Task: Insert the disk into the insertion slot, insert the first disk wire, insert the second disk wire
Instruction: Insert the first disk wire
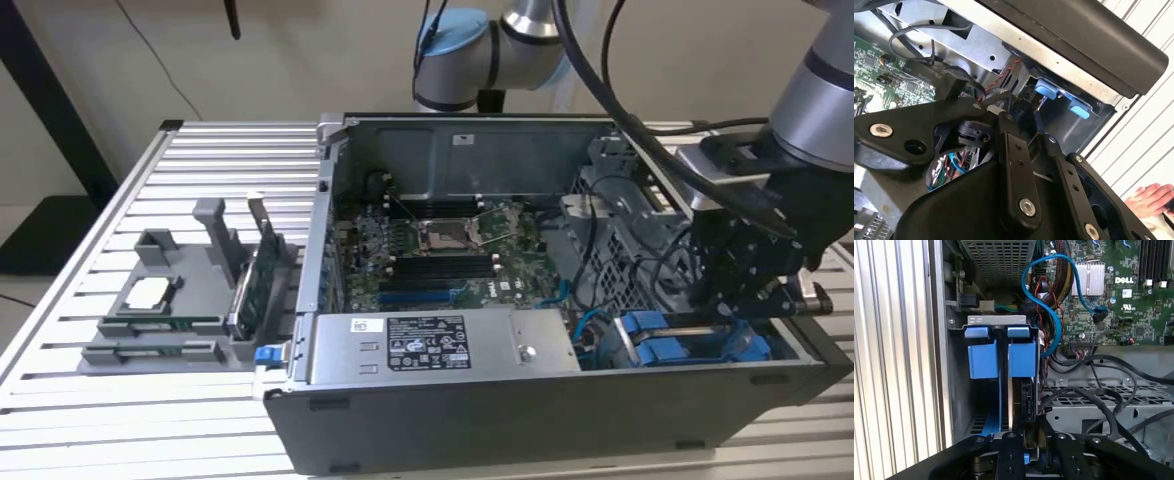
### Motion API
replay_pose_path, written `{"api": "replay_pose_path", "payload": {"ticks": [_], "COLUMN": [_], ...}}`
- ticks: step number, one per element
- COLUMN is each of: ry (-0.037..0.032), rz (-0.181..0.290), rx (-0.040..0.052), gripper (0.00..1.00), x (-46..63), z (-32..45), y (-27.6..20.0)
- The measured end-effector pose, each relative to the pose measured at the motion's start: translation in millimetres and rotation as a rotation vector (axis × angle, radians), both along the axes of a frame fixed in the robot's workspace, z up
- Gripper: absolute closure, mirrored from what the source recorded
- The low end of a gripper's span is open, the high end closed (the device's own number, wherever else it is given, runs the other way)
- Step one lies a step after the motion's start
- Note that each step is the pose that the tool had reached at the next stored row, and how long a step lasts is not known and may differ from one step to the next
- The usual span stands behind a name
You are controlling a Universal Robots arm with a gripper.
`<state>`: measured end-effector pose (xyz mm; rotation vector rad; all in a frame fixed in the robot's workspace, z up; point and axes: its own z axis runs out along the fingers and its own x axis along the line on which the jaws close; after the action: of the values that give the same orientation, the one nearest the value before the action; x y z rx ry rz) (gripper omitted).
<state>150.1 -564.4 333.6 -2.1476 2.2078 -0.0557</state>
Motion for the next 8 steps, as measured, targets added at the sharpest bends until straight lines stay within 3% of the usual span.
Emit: {"api": "replay_pose_path", "payload": {"ticks": [2,4,8], "ry": [0.0009,0.0024,0.0036], "rz": [0.0,0.0,0.0], "rx": [-0.0002,-0.0002,-0.0003], "gripper": [0.73,0.73,0.73], "x": [0.0,0.0,0.0], "z": [7.7,23.7,35.3], "y": [0.0,0.0,0.0]}}
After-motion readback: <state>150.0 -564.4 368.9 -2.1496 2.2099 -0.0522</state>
